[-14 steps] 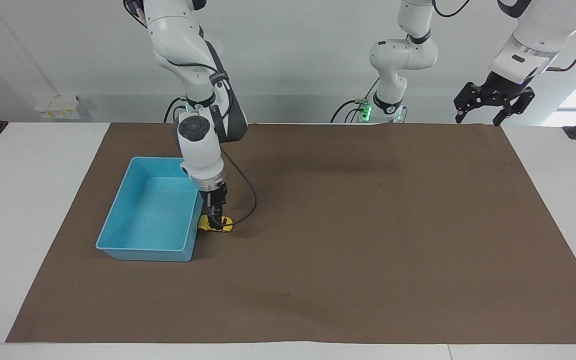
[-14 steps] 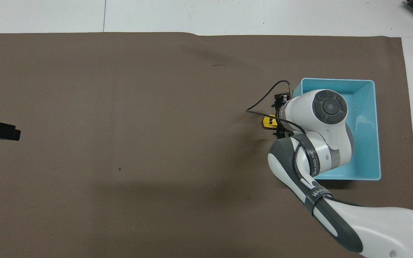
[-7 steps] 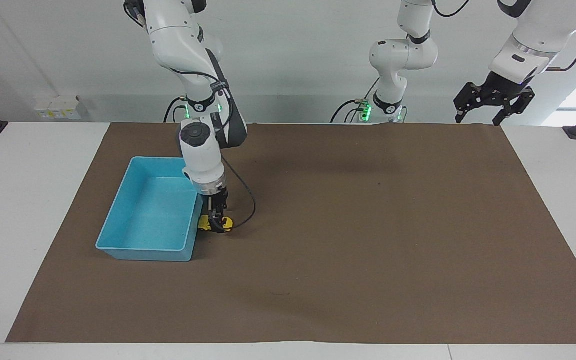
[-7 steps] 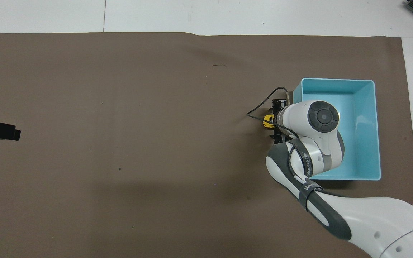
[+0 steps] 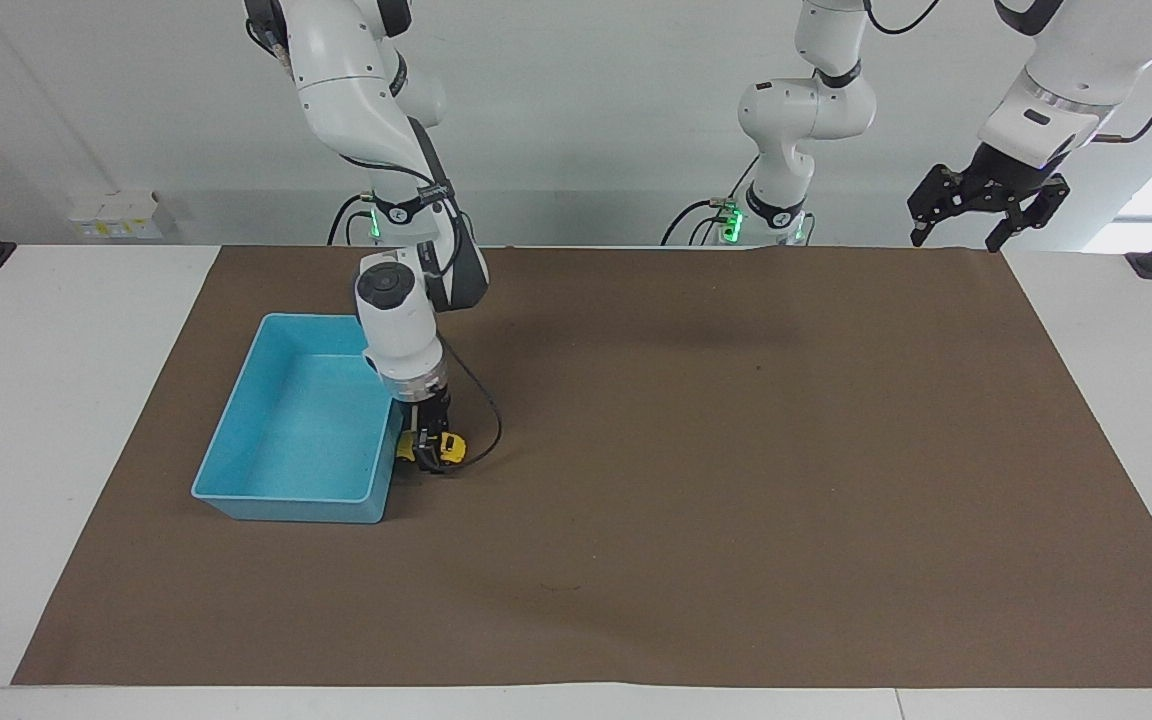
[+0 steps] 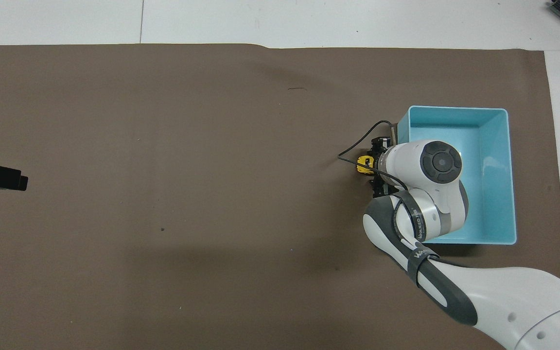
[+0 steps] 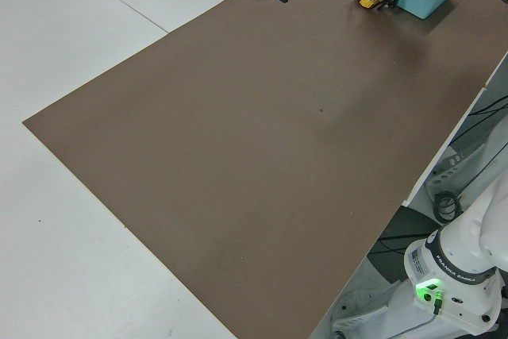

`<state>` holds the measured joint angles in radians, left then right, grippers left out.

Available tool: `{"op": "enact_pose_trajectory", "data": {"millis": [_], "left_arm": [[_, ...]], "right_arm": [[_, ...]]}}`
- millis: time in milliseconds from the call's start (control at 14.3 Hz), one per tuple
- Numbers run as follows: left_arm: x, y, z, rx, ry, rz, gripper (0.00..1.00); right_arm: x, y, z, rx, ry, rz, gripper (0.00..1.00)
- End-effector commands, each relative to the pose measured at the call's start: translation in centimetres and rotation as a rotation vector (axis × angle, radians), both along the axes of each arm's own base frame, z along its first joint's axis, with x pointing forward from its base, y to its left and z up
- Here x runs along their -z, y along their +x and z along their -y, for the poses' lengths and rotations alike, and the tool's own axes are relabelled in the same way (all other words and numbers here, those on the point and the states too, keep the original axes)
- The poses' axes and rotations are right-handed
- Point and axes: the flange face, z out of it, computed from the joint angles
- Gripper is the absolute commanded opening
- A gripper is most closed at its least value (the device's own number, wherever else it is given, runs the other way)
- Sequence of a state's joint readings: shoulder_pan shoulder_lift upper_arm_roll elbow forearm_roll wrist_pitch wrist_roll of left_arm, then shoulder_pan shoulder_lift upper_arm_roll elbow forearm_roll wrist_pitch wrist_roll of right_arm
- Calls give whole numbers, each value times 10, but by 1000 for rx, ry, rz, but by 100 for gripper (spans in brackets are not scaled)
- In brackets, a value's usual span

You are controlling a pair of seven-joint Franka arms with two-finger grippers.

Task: Wind up and store yellow beetle car
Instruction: 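Close the right gripper on the yellow car and lift it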

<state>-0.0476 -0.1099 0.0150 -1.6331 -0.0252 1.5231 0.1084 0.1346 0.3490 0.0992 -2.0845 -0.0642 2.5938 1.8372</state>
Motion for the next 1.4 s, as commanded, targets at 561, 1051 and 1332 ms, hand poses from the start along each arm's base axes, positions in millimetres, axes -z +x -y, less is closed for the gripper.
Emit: {"op": "enact_pose_trajectory", "data": {"millis": [561,1051,1332], "left_arm": [[-2,-8,-1,-11,2,-3,100],[-2,-8,-1,-11,2,-3,100],[-2,-9,-1,-10,2,-5,100]], "right_arm": [[-45,21,-8,-34,-44,-40,0],[-100,28,-7,-41,-65,-62,0],[-124,25,-7,-54,-71,-55,0]]}}
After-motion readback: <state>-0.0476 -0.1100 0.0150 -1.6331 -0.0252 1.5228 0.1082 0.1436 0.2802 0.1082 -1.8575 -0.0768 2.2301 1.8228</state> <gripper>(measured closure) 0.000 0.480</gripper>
